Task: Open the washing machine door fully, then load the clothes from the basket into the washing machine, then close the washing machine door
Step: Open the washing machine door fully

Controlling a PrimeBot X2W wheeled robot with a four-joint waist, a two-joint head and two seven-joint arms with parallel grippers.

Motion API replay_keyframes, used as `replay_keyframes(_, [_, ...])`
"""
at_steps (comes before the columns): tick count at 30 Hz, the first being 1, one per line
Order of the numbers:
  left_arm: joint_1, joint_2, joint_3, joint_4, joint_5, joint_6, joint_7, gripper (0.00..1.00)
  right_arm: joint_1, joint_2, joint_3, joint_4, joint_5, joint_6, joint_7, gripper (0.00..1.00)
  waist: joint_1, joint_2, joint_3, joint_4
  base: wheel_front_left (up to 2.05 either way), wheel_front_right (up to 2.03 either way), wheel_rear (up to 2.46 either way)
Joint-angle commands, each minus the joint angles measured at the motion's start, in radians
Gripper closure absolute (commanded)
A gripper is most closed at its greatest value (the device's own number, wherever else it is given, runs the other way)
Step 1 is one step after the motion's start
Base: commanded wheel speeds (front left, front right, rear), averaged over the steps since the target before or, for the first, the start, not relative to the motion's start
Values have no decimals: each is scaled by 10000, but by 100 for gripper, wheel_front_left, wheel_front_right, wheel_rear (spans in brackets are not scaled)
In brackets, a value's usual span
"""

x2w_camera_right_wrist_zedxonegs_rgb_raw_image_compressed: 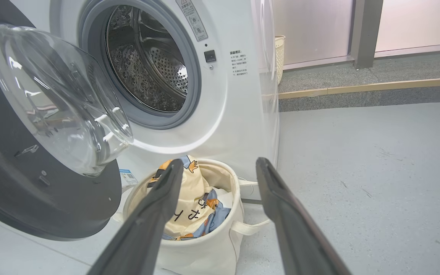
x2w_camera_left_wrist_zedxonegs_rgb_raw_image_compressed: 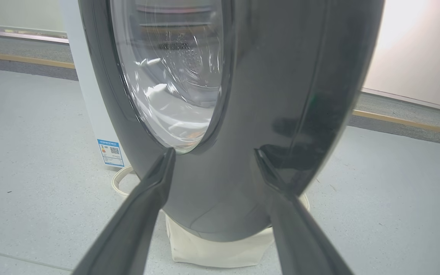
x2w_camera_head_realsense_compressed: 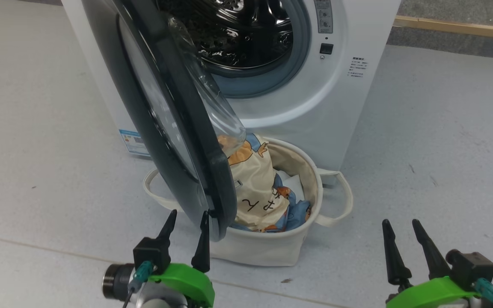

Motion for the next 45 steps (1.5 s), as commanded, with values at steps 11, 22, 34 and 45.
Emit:
replay_keyframes(11, [-11, 118, 484, -382, 287, -102, -120, 0, -85, 457, -22, -7, -385, 0, -121, 0, 0, -1, -169, -45, 0, 0, 0])
replay_keyframes(22, [34, 118, 477, -306, 321, -154, -120, 0, -243, 651, -206, 111, -735, 0, -122, 0, 0, -1, -311, -46, 0, 0, 0])
replay_keyframes(34, [57, 118, 696, -906, 208, -203, -120, 0, -231, 804, -209, 56, -993, 0, -122, 0, 0, -1, -257, 90, 0, 0, 0])
replay_keyframes(45, [390, 118, 788, -5997, 863, -1398, -120, 0, -424, 992, -668, 9, -1285, 0, -122, 0, 0, -1, -61, 309, 0, 0, 0])
